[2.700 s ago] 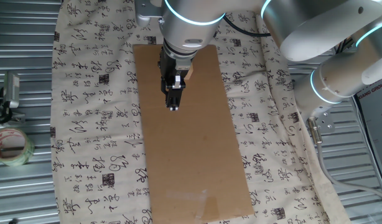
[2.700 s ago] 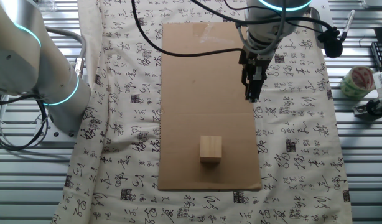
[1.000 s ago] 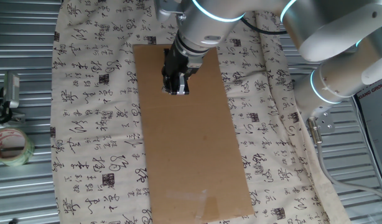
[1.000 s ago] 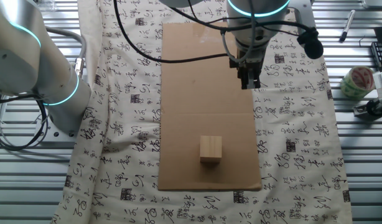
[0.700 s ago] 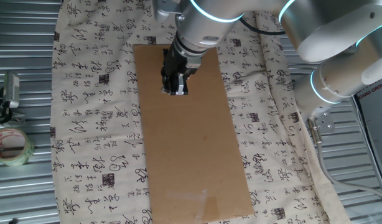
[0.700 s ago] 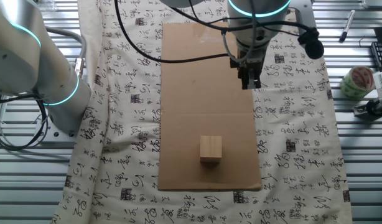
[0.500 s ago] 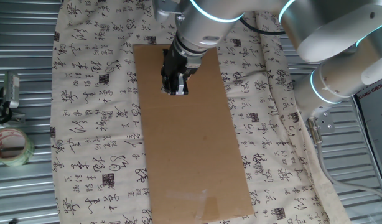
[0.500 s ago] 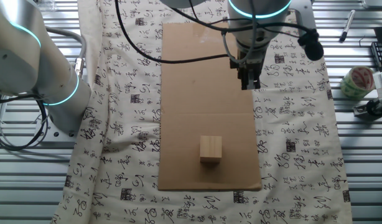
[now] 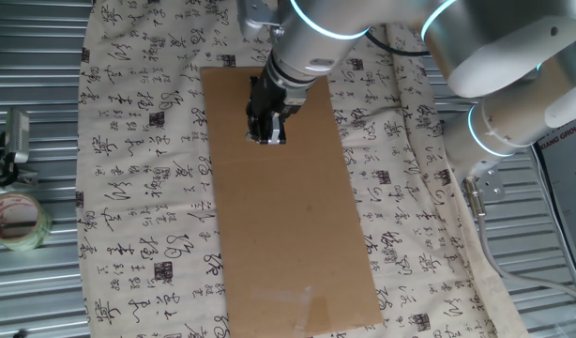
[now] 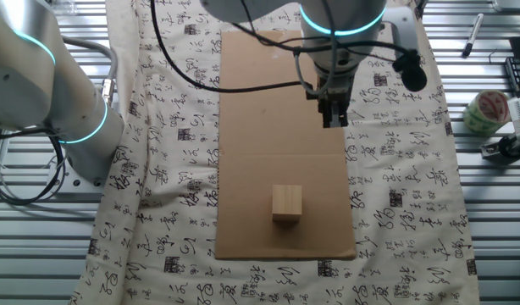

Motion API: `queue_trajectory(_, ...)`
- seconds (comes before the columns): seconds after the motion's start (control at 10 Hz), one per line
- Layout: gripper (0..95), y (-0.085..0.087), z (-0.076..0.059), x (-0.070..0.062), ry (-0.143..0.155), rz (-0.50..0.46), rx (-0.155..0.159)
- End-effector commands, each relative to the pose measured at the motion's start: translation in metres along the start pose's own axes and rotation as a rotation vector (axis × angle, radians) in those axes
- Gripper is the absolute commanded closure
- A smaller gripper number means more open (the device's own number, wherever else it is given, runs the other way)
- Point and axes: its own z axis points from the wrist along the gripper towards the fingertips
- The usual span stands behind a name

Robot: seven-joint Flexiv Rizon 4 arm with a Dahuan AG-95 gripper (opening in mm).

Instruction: Hold a small block with the gripper and sweep it from left to right on the table

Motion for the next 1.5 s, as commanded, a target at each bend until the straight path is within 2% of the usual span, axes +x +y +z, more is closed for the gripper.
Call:
queue_trajectory(0.1, 95.0, 0.000, 0.002, 0.001, 0.000, 0.002, -0.002)
queue_trajectory(1.1, 95.0, -0.006, 0.011, 0.020, -0.001, 0.021, 0.002)
queue_trajectory(1.5, 95.0, -0.003, 0.013, 0.035, -0.005, 0.040, 0.003)
